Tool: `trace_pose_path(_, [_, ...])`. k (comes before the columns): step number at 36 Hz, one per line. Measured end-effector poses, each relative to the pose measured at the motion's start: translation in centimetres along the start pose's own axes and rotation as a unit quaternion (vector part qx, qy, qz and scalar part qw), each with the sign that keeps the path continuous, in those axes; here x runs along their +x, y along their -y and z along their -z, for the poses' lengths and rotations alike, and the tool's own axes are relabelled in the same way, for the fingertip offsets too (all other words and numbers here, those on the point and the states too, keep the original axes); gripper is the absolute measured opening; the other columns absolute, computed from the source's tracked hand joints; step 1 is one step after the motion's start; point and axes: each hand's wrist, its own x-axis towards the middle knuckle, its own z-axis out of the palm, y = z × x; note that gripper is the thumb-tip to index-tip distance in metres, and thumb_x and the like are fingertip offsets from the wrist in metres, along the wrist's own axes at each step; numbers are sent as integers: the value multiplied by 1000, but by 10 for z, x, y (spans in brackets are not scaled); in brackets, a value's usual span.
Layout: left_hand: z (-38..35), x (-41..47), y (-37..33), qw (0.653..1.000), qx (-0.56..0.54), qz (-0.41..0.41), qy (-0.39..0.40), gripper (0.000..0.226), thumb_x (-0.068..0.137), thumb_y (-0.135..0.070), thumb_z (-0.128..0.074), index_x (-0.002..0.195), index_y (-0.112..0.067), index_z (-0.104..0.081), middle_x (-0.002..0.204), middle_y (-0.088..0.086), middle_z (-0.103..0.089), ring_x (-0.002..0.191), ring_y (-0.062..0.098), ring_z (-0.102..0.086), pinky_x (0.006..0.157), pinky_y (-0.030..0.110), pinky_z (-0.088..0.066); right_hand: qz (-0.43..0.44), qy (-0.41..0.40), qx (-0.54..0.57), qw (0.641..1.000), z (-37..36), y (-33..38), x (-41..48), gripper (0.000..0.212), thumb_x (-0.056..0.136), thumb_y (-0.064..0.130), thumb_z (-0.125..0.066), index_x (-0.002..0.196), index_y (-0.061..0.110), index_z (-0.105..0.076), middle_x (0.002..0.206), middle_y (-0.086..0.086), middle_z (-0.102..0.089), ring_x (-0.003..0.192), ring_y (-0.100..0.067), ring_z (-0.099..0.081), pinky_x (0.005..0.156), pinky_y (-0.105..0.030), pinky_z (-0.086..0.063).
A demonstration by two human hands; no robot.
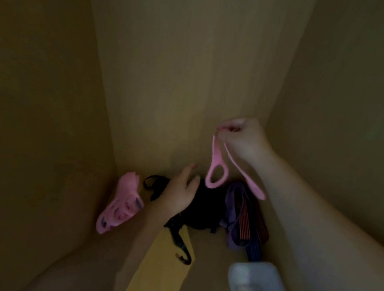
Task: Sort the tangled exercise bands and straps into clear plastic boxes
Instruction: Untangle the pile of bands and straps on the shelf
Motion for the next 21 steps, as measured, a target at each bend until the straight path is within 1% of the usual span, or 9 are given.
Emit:
trace_pose_path(3, [20, 5, -38, 990, -128, -63, 5, 55, 95, -36, -54, 145, -22, -35, 139, -6, -50, 123, 5, -49, 104, 23, -35, 15, 13, 0, 1000, -2, 13, 3, 16, 80, 1, -69, 94, 4, -73, 63, 8, -57, 47, 6, -50, 49, -7, -35])
trace_pose_path(5, [32, 7, -49, 988, -129, -89, 5, 58, 87, -40, -61, 138, -25, -41, 126, 2, -59, 107, 9, -58, 94, 26, -44, 22, 18, 8, 1000, -8, 22, 4, 12, 78, 3, -70, 89, 9, -73, 63, 8, -59, 53, 2, -52, 53, -10, -38])
trace_pose_path(8, [49, 3, -50, 990, -97, -102, -18, 41, 91, -15, -60, 130, -18, -48, 109, 4, -64, 93, 9, -64, 80, 24, -52, 34, 21, 40, 998, -20, 35, 7, 8, 78, 7, -74, 79, 15, -72, 51, 13, -58, 42, 5, -50, 50, -12, -39])
trace_pose_path(10, [59, -4, -44, 989, -104, -94, -43, 27, 95, -3, -53, 119, -15, -55, 99, 1, -65, 84, 2, -63, 77, 23, -50, 31, 36, 69, 996, -29, 43, 9, 10, 77, 8, -76, 73, 15, -70, 45, 11, -58, 40, 3, -50, 50, -16, -42])
trace_pose_path(13, [75, -21, -35, 988, -96, -74, -96, 24, 97, -7, -49, 107, -27, -57, 95, -8, -66, 83, -1, -62, 80, 23, -49, 17, 77, 124, 989, -48, 50, 9, 7, 78, 5, -76, 76, 7, -69, 44, 9, -60, 40, 0, -54, 46, -16, -46])
trace_pose_path(15, [85, -34, -30, 987, -102, -47, -112, 23, 98, -6, -48, 104, -26, -58, 91, -8, -65, 77, -4, -61, 76, 21, -48, 5, 100, 142, 985, -65, 52, 8, 10, 79, 3, -75, 84, -3, -70, 47, 7, -61, 40, -2, -56, 46, -16, -48])
trace_pose_path(18, [97, -53, -19, 984, -134, -16, -117, 13, 94, -20, -54, 103, -19, -63, 89, -1, -67, 79, 8, -62, 76, 29, -49, -5, 117, 158, 981, -92, 51, 6, 14, 78, 6, -76, 85, -5, -70, 50, 4, -63, 41, -4, -57, 47, -19, -50])
trace_pose_path(20, [102, -65, -10, 989, -103, 12, -108, 12, 91, -24, -57, 98, -30, -64, 93, 2, -68, 81, 17, -64, 75, 37, -50, -1, 130, 158, 979, -110, 51, 3, 11, 78, 8, -77, 79, 0, -70, 54, 1, -63, 41, -3, -56, 47, -19, -49])
trace_pose_path(21, [103, -69, -4, 990, -91, 27, -107, 14, 93, -20, -57, 95, -33, -63, 92, 2, -68, 78, 18, -64, 70, 35, -51, 3, 139, 150, 979, -118, 51, 2, 11, 78, 9, -78, 78, 1, -70, 57, -1, -62, 41, -3, -55, 47, -20, -48])
